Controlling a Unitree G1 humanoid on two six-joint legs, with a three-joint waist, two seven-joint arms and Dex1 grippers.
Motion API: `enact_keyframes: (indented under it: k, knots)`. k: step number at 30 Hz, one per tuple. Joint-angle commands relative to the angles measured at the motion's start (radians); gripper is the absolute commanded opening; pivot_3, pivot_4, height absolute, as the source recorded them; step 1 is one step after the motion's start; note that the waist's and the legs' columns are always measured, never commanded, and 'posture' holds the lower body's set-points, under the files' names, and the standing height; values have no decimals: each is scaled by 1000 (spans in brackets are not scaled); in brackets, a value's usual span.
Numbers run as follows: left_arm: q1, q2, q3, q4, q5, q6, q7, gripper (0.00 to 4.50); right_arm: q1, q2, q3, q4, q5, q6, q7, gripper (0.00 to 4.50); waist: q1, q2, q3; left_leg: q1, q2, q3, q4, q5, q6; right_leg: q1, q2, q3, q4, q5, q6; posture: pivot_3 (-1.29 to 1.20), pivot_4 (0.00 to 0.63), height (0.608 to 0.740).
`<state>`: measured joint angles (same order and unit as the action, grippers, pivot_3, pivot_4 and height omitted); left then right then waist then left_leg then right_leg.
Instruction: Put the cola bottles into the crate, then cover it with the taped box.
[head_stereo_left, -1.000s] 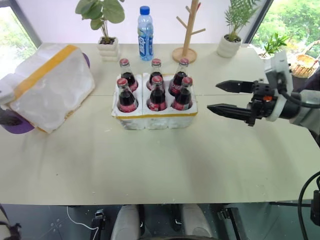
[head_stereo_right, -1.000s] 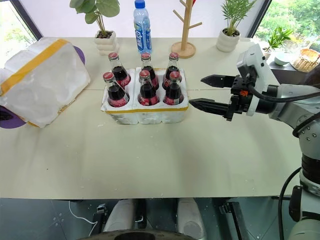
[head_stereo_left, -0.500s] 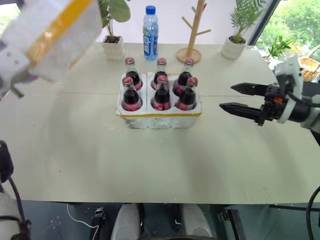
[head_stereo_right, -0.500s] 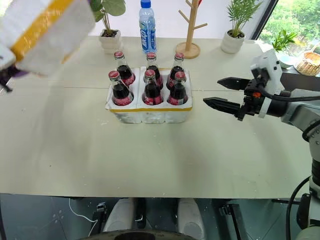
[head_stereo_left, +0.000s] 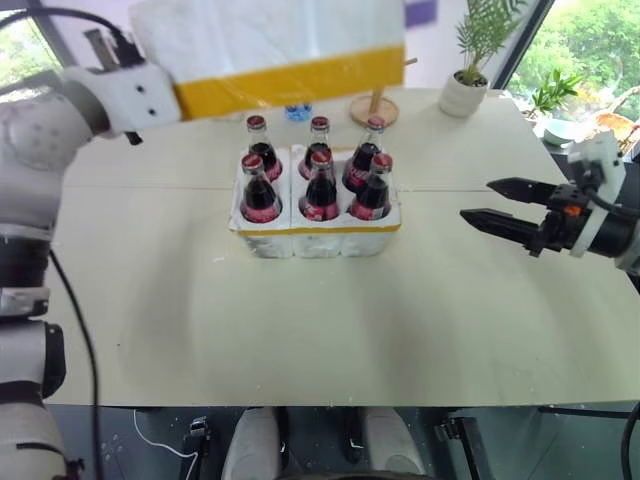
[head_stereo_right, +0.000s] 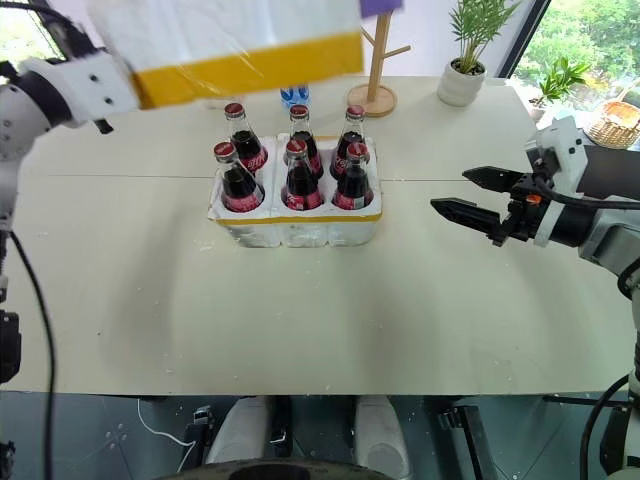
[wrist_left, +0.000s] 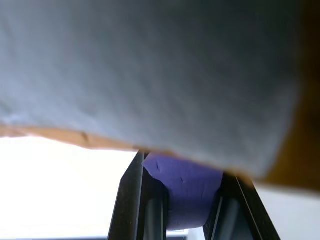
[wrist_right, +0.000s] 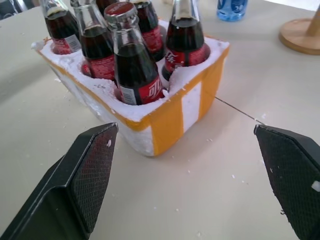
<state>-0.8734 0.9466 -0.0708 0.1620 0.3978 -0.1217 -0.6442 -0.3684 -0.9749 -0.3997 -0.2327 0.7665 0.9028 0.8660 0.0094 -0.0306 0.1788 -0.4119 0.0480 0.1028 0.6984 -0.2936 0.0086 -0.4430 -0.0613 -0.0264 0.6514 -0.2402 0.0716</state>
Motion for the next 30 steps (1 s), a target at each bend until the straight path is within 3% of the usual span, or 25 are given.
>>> enact_keyframes:
  k: [1,6,14,20,27,30]
  knots:
    - [32,13,-5,-158,118,66,35,280,-14,-8,-42,-16,11,-16,-13,4500,1,0,0,0,0,0,0,0,0,0,0,0,0,0,0,0,150,740]
    - [105,1,-60,-258,265,77,61,280,-21,11,-45,-19,23,-14,-38,4500,3,0,0,2,0,0,0,0,0,2,0,0,0,0,0,0,150,740]
    - [190,-39,-81,-281,311,58,88,280,-21,27,-42,-34,36,-11,-65,4500,3,1,0,2,0,0,0,0,0,2,0,0,0,0,0,0,150,740]
    - [244,-41,-50,-283,271,48,87,3236,-2,29,-43,-43,43,-13,-67,4500,3,1,0,2,0,0,0,0,0,2,0,0,-1,0,0,0,150,740]
    - [334,-21,121,-326,65,9,91,3236,24,11,-53,-25,25,-29,-46,4500,2,1,0,2,2,-1,0,0,0,2,-1,0,-1,0,0,0,150,740]
    - [401,-15,233,-343,-86,46,25,3236,47,-4,-63,-13,16,-37,-24,4500,1,1,0,2,2,-1,0,0,0,2,-1,0,-1,0,0,0,150,740]
